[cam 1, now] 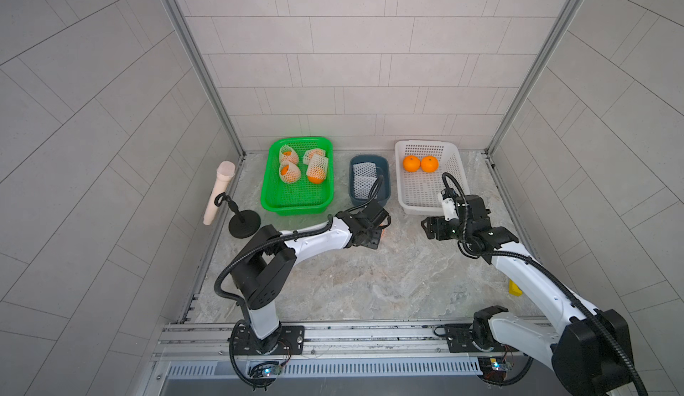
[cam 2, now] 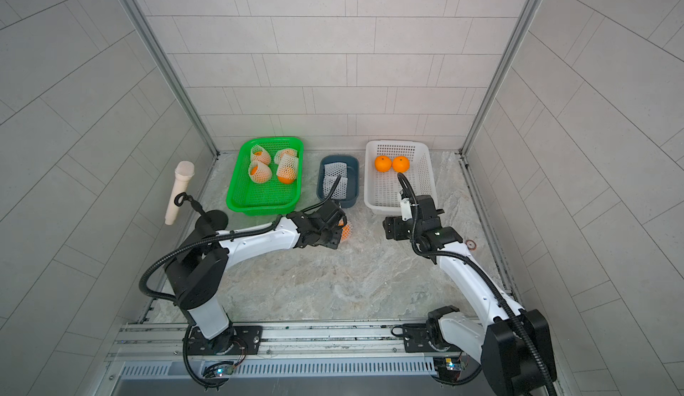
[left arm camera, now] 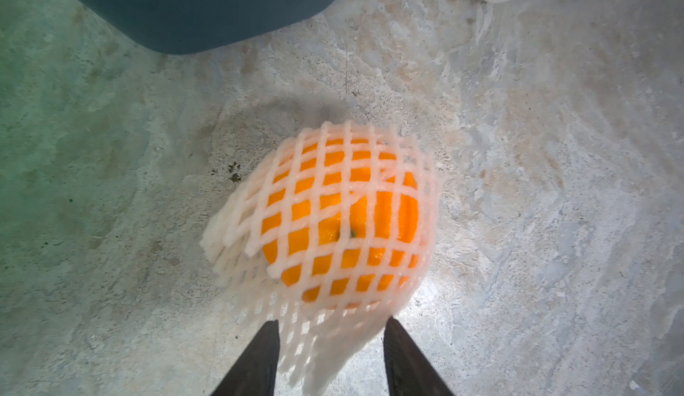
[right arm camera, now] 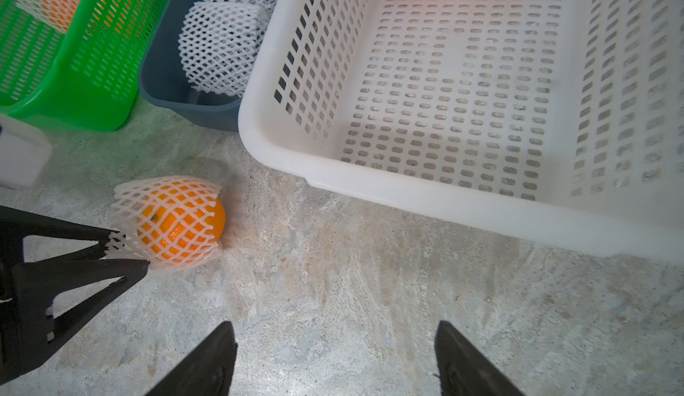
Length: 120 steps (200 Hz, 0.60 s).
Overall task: Remove foam nets from oranges
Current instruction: Remove the foam net from the orange.
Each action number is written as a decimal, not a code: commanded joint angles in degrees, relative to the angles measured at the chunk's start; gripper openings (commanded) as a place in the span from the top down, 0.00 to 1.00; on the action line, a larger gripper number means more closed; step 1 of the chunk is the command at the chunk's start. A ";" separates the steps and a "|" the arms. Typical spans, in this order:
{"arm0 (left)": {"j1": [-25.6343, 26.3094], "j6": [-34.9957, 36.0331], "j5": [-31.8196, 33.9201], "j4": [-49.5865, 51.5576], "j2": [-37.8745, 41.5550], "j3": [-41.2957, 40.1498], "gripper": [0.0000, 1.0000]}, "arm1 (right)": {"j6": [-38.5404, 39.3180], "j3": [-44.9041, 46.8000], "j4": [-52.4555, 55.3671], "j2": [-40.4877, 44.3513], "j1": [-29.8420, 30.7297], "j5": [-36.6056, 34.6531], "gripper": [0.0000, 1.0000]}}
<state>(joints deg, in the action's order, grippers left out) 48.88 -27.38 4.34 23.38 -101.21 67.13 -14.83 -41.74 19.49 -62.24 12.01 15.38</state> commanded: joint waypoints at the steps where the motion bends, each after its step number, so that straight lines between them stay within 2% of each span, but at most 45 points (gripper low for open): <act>1: -0.30 0.21 0.38 -0.35 -0.39 -0.09 0.54 | -0.37 0.47 -1.11 0.72 0.56 0.61 0.15; 49: -1.06 1.92 1.39 0.70 0.13 0.10 0.70 | -1.08 0.94 -2.60 -0.29 1.31 1.94 0.15; 120: -2.02 4.87 4.66 3.64 -0.53 0.94 0.82 | -2.21 1.05 -5.00 -2.57 4.51 2.21 0.15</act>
<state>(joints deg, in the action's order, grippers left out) 47.40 -23.97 5.96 24.29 -101.25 67.16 -16.14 -41.21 16.49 -64.07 15.07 17.23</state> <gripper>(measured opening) 0.188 0.848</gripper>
